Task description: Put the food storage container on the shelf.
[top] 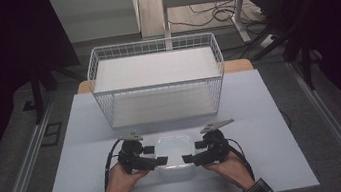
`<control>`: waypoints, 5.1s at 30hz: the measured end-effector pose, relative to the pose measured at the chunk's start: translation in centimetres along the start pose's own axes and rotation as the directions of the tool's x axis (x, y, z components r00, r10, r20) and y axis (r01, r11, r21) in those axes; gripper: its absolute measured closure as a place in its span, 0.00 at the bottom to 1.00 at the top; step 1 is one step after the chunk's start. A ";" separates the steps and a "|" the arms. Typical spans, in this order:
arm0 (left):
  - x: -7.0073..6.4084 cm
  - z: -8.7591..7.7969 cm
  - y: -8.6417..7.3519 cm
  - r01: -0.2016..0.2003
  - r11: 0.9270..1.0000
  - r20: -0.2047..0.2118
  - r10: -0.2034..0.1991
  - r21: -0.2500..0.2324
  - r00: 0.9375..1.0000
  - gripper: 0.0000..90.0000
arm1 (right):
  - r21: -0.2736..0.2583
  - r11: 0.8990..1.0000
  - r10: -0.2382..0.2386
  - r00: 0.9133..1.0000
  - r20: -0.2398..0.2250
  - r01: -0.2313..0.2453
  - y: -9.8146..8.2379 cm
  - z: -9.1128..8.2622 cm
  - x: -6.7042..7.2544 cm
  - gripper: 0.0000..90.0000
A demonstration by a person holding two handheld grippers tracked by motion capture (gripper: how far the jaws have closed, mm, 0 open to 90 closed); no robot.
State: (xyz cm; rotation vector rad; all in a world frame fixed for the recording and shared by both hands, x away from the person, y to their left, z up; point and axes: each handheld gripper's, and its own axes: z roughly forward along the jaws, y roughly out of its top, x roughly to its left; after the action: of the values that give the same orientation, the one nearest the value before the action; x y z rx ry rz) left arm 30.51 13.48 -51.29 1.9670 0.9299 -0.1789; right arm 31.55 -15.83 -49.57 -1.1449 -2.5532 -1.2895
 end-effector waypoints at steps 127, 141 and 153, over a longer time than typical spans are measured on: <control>1.7 -10.6 20.1 -0.032 0.947 -0.258 -0.055 -0.321 0.965 0.62 | -0.301 0.951 0.001 0.976 0.218 0.066 22.8 -6.0 -0.4 0.60; 2.8 -10.2 21.7 -0.037 0.941 -0.314 -0.075 -0.336 0.947 0.51 | -0.343 0.937 0.043 0.959 0.278 0.057 23.7 -5.4 -1.1 0.51; 1.9 -10.4 21.8 -0.104 0.931 -0.323 -0.016 -0.351 0.946 0.26 | -0.374 0.924 0.013 0.972 0.234 0.077 23.4 -5.6 -1.6 0.21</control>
State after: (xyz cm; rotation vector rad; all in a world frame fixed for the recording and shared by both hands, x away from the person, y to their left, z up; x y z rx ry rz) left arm 44.07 16.42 -31.46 1.6912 1.0396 0.3322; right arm 46.20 -12.03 -30.84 -1.3990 -2.5526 -1.8240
